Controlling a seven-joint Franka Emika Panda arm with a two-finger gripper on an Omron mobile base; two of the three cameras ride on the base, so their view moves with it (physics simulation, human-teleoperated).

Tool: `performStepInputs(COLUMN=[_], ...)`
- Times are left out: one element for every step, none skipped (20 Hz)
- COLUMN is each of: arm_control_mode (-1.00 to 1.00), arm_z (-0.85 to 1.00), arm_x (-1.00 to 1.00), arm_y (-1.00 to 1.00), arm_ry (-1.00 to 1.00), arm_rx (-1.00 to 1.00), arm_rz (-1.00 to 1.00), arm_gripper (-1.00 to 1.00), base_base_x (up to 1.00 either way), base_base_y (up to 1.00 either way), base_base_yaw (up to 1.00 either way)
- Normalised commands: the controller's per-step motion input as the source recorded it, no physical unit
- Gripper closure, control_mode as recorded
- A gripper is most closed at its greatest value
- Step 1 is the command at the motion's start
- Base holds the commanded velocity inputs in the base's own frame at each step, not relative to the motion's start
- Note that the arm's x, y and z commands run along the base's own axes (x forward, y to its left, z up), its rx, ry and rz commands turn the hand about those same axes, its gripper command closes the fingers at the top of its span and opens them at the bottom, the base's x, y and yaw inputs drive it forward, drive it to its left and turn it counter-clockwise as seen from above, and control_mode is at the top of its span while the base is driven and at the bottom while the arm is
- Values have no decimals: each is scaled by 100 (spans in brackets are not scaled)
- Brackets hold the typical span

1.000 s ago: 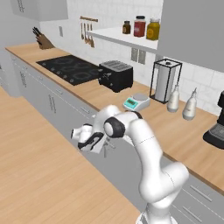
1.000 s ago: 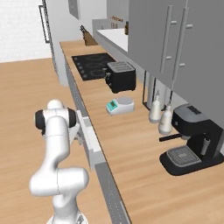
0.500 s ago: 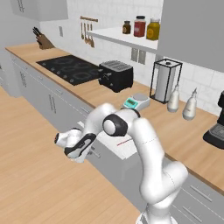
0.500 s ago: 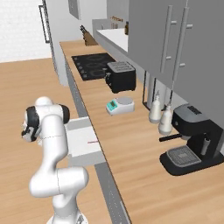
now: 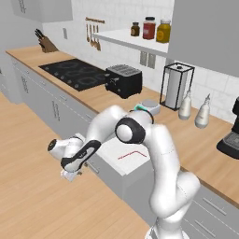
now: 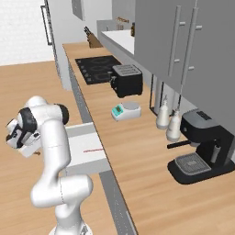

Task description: Take a straw from the drawer in front and place it inside the glass cup on the dining counter.

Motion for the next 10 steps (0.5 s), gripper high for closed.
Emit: performStepInputs(arm_control_mode=[-100,-100,-100,-100,-100,-100,-100,-100,-100,-100], arm_z=[100,100,100,100,100,100,100,100,100,100], arm_x=[-71,-65,-58,-46,-39,-29,-19,0,0,0], arm_y=[-13,-15,-27,-44,-57,-72,-84,-89,-91,-96], arm_ry=[0,0,0,-3,-6,-6,-4,0,0,0], arm_rx=[51,52,54,54,51,49,49,48,46,42], arm_rz=[15,15,15,12,9,7,4,1,0,0], arm_gripper=[-100,-100,-100,-100,-100,-100,-100,-100,-100,-100], base_base_x=[0,0,0,0,0,0,0,0,0,0], base_base_y=[0,0,0,0,0,0,0,0,0,0], base_base_yaw=[0,0,0,0,0,0,0,0,0,0])
